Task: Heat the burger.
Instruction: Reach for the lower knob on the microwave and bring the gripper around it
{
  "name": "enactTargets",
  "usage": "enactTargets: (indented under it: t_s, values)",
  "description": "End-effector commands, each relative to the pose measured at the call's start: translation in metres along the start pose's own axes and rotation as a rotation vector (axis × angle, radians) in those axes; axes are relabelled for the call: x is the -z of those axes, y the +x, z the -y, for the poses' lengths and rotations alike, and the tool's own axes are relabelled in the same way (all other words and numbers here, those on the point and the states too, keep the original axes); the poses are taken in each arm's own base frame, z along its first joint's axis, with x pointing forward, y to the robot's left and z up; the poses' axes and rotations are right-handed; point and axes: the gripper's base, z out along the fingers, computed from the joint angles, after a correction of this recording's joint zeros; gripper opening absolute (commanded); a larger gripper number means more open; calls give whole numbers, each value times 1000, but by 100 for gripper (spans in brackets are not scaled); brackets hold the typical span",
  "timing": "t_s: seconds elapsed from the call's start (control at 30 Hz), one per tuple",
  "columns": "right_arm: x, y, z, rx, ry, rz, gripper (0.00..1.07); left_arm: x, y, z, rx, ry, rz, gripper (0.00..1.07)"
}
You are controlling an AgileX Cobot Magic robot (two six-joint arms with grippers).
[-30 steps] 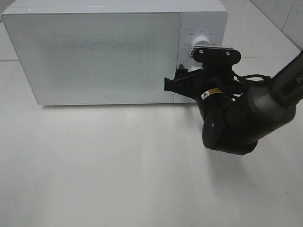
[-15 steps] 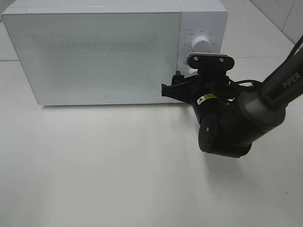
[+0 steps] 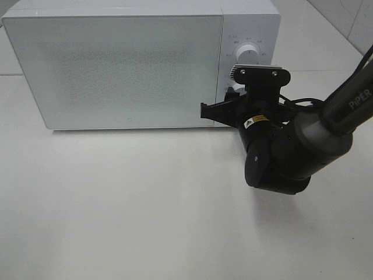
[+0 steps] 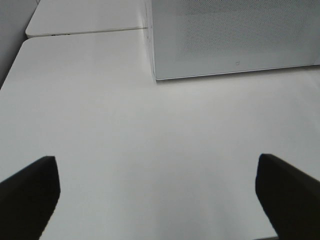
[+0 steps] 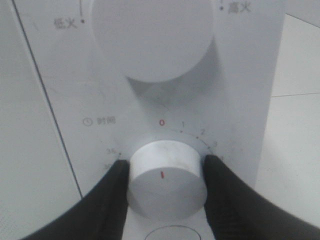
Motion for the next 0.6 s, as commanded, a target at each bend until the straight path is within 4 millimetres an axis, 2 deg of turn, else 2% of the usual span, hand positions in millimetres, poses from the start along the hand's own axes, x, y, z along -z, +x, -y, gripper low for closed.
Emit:
enactTargets:
  t_s: [0.03, 0.07, 0.1, 0.13, 0.47, 0.53, 0.6]
  values:
    - [-2, -19, -1, -2, 1, 119, 16, 3, 1, 1, 2, -4, 31, 100]
    - [-2, -19, -1, -2, 3, 127, 9, 3, 1, 1, 2, -4, 31, 100]
    - [-2, -19, -1, -2, 3, 127, 9, 3, 1, 1, 2, -4, 31, 100]
    - [-1, -21, 0, -2, 7, 142, 0, 3, 1, 1, 2, -4, 31, 100]
    - [-1, -25, -3, -60, -28, 189, 0, 3, 1, 1, 2, -4, 31, 100]
    - [0, -26, -7, -196, -80, 198, 0, 3, 1, 1, 2, -4, 31, 100]
    - [0, -26, -7, -257, -95, 190, 0, 3, 1, 1, 2, -4, 31, 100]
